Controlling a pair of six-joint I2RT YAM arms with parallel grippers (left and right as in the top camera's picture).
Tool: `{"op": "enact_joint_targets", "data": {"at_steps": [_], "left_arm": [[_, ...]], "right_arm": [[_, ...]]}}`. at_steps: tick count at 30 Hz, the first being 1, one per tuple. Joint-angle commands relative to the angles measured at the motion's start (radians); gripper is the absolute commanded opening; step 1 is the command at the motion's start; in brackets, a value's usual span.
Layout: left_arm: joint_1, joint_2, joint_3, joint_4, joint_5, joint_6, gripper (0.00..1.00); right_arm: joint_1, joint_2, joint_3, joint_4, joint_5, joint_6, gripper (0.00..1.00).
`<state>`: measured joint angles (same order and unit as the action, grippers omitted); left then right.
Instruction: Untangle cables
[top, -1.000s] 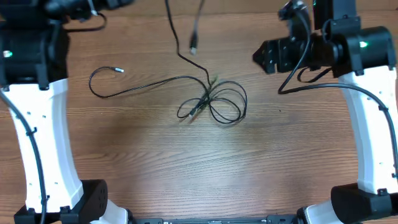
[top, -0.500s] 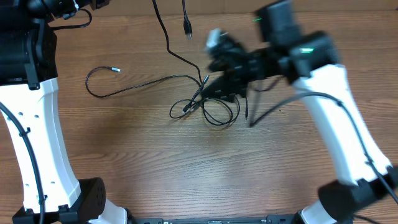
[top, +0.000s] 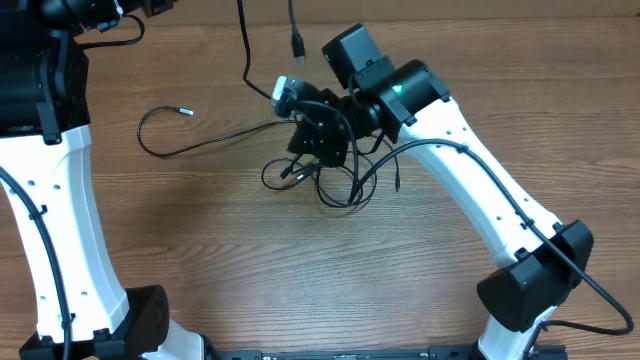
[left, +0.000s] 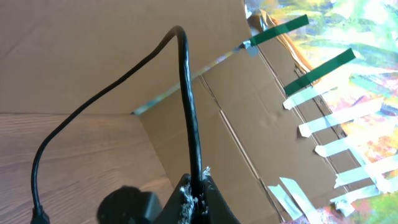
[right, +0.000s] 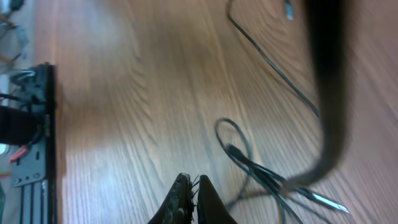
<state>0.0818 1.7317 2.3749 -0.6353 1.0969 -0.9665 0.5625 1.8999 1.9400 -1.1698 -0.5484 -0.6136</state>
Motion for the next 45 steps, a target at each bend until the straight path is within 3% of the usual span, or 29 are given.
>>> {"op": "enact_joint_targets", "data": {"at_steps": [1, 4, 5, 6, 11, 12, 17, 18, 19, 20, 21, 35, 40, 45], "left_arm": [[0.025, -0.009, 0.017, 0.004, 0.023, 0.01, 0.04], [0.05, -0.013, 0.017, -0.014, 0.023, 0.013, 0.04], [0.05, -0.016, 0.017, -0.012, 0.023, 0.003, 0.04], [0.05, -0.02, 0.017, -0.005, 0.023, -0.01, 0.04], [0.051, -0.035, 0.017, 0.075, 0.023, -0.136, 0.04], [0.051, -0.036, 0.017, 0.089, 0.023, -0.164, 0.04], [0.055, -0.036, 0.017, 0.26, 0.015, -0.458, 0.04], [0.057, -0.036, 0.017, 0.296, 0.015, -0.499, 0.04], [0.062, -0.036, 0.017, 0.333, 0.018, -0.546, 0.04], [0.063, -0.036, 0.017, 0.357, 0.019, -0.571, 0.04], [0.063, -0.036, 0.017, 0.39, 0.022, -0.603, 0.04], [0.073, -0.036, 0.017, 0.433, 0.063, -0.629, 0.04], [0.103, -0.036, 0.017, 0.358, 0.111, -0.434, 0.04], [0.107, -0.036, 0.017, 0.184, 0.098, -0.127, 0.04]], "right_arm": [[-0.078, -0.103, 0.014, 0.005, 0.044, 0.056, 0.04], [-0.178, -0.158, 0.032, 0.042, 0.02, 0.127, 0.04], [-0.185, -0.158, 0.032, 0.043, 0.004, 0.127, 0.15], [-0.188, -0.158, 0.031, 0.044, -0.008, 0.127, 0.5], [-0.148, -0.136, 0.029, 0.072, -0.083, 0.107, 0.77], [-0.135, -0.13, 0.029, 0.085, -0.087, 0.107, 0.78], [-0.047, -0.111, 0.029, 0.144, -0.084, 0.056, 0.71], [-0.037, -0.109, 0.029, 0.153, -0.082, 0.056, 0.56], [-0.024, -0.105, 0.029, 0.164, -0.082, 0.056, 0.33], [-0.018, -0.103, 0.028, 0.171, -0.082, 0.056, 0.24], [-0.006, -0.1, 0.022, 0.183, -0.082, 0.056, 0.05], [0.008, -0.097, -0.003, 0.245, -0.081, 0.117, 0.04], [-0.05, -0.123, 0.006, 0.249, -0.052, 0.166, 0.04], [-0.155, -0.19, 0.006, 0.204, 0.043, 0.221, 0.04]]}}
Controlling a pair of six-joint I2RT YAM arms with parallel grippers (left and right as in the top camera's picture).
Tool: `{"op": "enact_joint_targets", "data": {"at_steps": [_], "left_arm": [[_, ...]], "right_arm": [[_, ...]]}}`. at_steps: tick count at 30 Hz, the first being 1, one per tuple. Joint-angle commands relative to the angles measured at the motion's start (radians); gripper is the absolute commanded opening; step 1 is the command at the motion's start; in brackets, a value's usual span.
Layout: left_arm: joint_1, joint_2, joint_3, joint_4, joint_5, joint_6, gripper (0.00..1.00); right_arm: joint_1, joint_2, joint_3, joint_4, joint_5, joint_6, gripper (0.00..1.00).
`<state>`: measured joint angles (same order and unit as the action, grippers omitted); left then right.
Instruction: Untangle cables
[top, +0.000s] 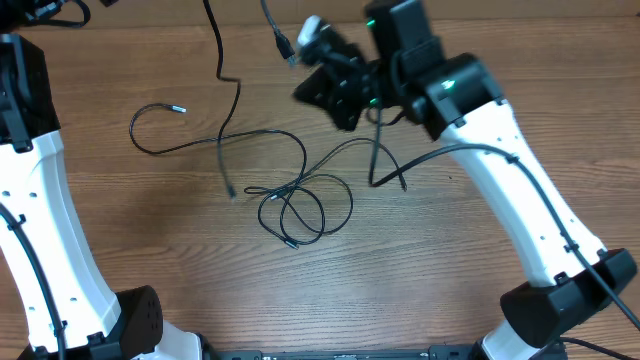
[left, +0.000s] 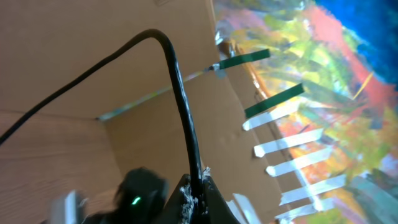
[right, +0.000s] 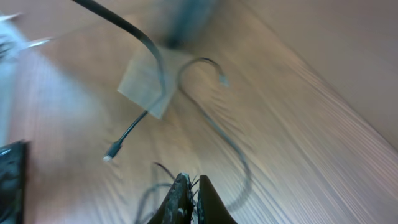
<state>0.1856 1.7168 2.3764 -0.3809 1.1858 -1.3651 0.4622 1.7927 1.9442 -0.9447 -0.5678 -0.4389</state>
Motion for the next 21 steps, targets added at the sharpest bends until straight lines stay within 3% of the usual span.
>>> {"op": "enact_joint_targets", "data": {"at_steps": [1, 3, 6, 9, 13, 21], "left_arm": [[0.001, -0.021, 0.015, -0.098, 0.003, 0.308, 0.04], [-0.021, -0.021, 0.015, -0.257, -0.074, 0.464, 0.04], [-0.079, -0.02, 0.015, -0.461, -0.307, 0.543, 0.04], [-0.169, -0.019, 0.015, -0.47, -0.431, 0.525, 0.04], [-0.291, -0.018, 0.015, -0.474, -0.602, 0.525, 0.04], [-0.359, -0.015, 0.014, -0.538, -0.608, 0.531, 0.04]], "right_arm": [[-0.059, -0.091, 0.002, -0.026, 0.063, 0.047, 0.04], [-0.07, -0.129, 0.002, -0.033, 0.063, 0.048, 0.04], [-0.067, -0.208, 0.002, -0.028, 0.059, 0.077, 0.09], [-0.031, -0.256, 0.002, -0.027, 0.051, 0.075, 0.5], [0.029, -0.249, 0.002, -0.023, 0.051, 0.047, 0.71], [0.072, -0.229, 0.002, -0.026, 0.052, 0.046, 0.68]]}}
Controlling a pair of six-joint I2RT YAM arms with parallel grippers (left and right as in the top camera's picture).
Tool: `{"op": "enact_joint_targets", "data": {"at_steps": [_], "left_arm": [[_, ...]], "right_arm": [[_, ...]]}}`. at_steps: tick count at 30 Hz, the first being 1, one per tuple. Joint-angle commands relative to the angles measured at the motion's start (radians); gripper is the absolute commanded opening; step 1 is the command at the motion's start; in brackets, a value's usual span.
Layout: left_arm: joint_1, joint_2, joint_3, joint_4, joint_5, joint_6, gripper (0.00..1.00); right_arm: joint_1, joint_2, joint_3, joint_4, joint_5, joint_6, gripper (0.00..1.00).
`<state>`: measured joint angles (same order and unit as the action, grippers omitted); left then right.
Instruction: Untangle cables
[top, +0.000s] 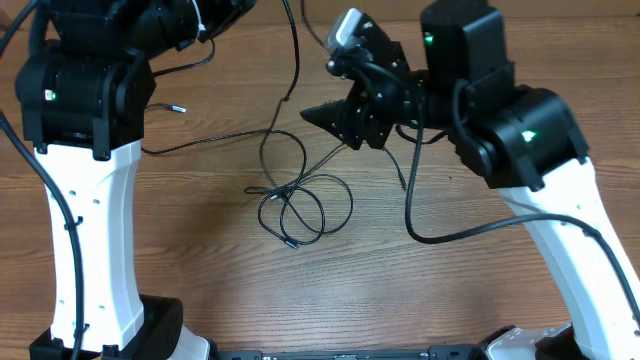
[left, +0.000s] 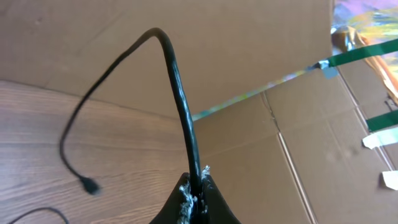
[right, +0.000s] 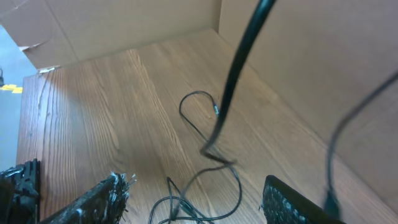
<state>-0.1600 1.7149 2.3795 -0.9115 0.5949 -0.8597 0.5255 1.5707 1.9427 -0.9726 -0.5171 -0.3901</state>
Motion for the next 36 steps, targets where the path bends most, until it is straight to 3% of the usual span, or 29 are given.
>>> {"op": "enact_joint_targets", "data": {"at_steps": [1, 10, 11, 12, 13, 20, 21, 22, 25, 27, 29, 36], "left_arm": [[-0.019, -0.013, 0.011, -0.021, -0.011, 0.025, 0.04], [-0.156, -0.007, 0.011, -0.135, -0.082, 0.053, 0.04], [-0.174, -0.007, 0.011, -0.132, -0.085, 0.052, 0.04], [-0.183, -0.007, 0.011, -0.13, -0.088, 0.052, 0.04], [-0.188, -0.007, 0.011, -0.131, -0.09, 0.053, 0.04], [-0.168, -0.007, 0.011, -0.141, -0.098, 0.177, 0.06], [-0.165, -0.007, 0.011, -0.151, -0.119, 0.219, 0.58], [-0.165, -0.008, 0.011, -0.22, -0.267, 0.304, 0.95], [-0.178, -0.006, 0.011, -0.318, -0.507, 0.422, 1.0], [-0.204, -0.002, 0.011, -0.384, -0.714, 0.527, 1.0], [-0.218, -0.001, 0.011, -0.418, -0.811, 0.55, 1.0], [-0.222, 0.0, 0.011, -0.445, -0.684, 0.55, 1.0]], "right_arm": [[0.009, -0.006, 0.003, 0.003, 0.002, -0.003, 0.69], [0.01, -0.006, 0.003, 0.008, 0.001, -0.003, 0.67], [0.01, -0.006, 0.003, 0.008, 0.001, -0.011, 0.47], [0.01, -0.006, 0.003, 0.006, 0.001, -0.025, 0.18], [0.01, -0.006, 0.003, 0.001, 0.002, -0.039, 0.04], [-0.009, -0.007, 0.003, -0.014, 0.084, -0.087, 0.04], [-0.027, -0.007, 0.003, -0.017, 0.109, -0.08, 0.04], [-0.066, -0.006, 0.003, -0.021, 0.135, -0.051, 0.04], [-0.14, -0.006, 0.003, -0.016, 0.202, 0.031, 0.04], [-0.199, -0.006, 0.003, 0.005, 0.343, 0.116, 0.04], [-0.251, -0.006, 0.003, 0.052, 0.48, 0.206, 0.04], [-0.477, -0.006, 0.01, 0.278, 0.516, 0.198, 0.04]]}}
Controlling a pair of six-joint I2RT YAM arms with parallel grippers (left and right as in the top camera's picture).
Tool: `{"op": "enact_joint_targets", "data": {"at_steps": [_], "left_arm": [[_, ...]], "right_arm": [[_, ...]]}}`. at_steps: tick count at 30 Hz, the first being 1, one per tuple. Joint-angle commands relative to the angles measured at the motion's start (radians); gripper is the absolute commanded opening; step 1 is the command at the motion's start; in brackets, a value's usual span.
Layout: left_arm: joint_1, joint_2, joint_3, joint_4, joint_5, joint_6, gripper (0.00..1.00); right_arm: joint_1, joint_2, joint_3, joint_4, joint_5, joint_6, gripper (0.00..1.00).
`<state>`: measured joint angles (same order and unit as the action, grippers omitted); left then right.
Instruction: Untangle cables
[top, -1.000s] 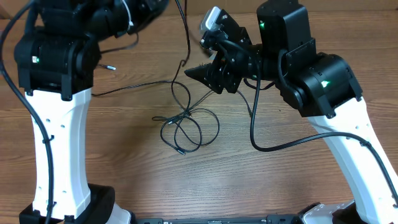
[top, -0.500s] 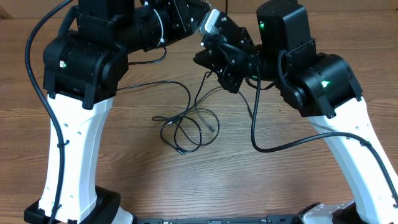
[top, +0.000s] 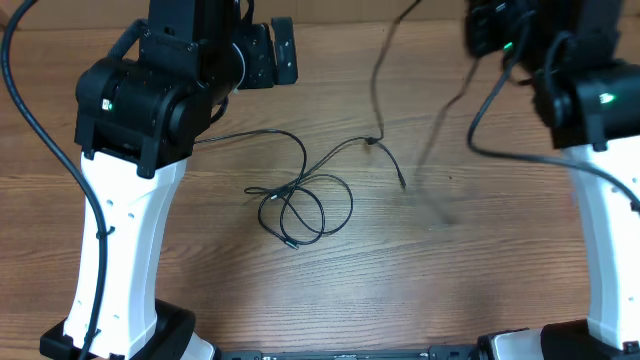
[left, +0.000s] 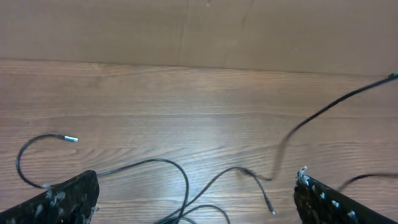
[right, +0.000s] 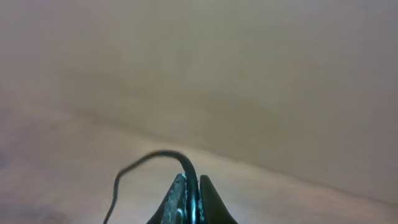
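Note:
A thin black cable (top: 300, 205) lies on the wooden table in a knot of loops, one end curling away at the far left (left: 37, 146). A thicker black cable (top: 378, 80), blurred, hangs from the upper right down to the table beside the thin cable's right-hand tail (top: 390, 165). My right gripper (right: 189, 186) is shut on this thicker cable (right: 149, 158), high above the table. My left gripper (left: 196, 202) is open, its fingers (left: 62, 199) wide apart above the loops with nothing between them. Whether the two cables still touch cannot be told.
Brown cardboard walls (left: 186, 31) stand behind the far edge of the table (top: 200, 290). The left arm's white link (top: 120, 220) rises over the table's left side and the right arm's (top: 600, 220) over its right side.
My left gripper has opened and let go of the thick cable and now looks down at the table. My right gripper, open then, is now shut on that cable at the upper right.
First my left gripper held the thick cable up while my right, shut, was down at the tangle. Then the loops lay more spread out and my right was raised. Then my right stood open beside the hanging cable. Now my right holds it and my left is open.

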<state>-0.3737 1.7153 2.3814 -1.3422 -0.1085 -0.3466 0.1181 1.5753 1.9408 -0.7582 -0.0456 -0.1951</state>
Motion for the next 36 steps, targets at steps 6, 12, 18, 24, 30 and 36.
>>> {"op": "enact_joint_targets", "data": {"at_steps": [6, 12, 18, 24, 30, 36], "left_arm": [[-0.015, 0.019, 0.009, -0.079, 0.02, 0.081, 1.0], [-0.015, 0.081, 0.009, -0.092, 0.028, 0.093, 1.0], [-0.019, 0.188, 0.009, -0.124, 0.031, 0.098, 1.0], [-0.02, 0.33, 0.009, -0.113, 0.031, 0.117, 1.0], [-0.019, 0.426, 0.01, -0.064, 0.053, 0.142, 1.0], [-0.019, 0.407, 0.01, 0.021, 0.054, 0.19, 1.0]], "right_arm": [[-0.238, -0.002, 0.012, 0.349, 0.045, -0.069, 0.04], [-0.372, 0.042, 0.012, 0.602, 0.107, -0.111, 0.04], [-0.534, 0.155, 0.016, 0.649, 0.1, -0.176, 0.04], [-0.642, 0.317, 0.097, 0.668, 0.098, -0.177, 0.04], [-0.75, 0.466, 0.254, 0.679, 0.097, -0.15, 0.04], [-0.837, 0.535, 0.281, 0.747, 0.095, -0.112, 0.04]]}}
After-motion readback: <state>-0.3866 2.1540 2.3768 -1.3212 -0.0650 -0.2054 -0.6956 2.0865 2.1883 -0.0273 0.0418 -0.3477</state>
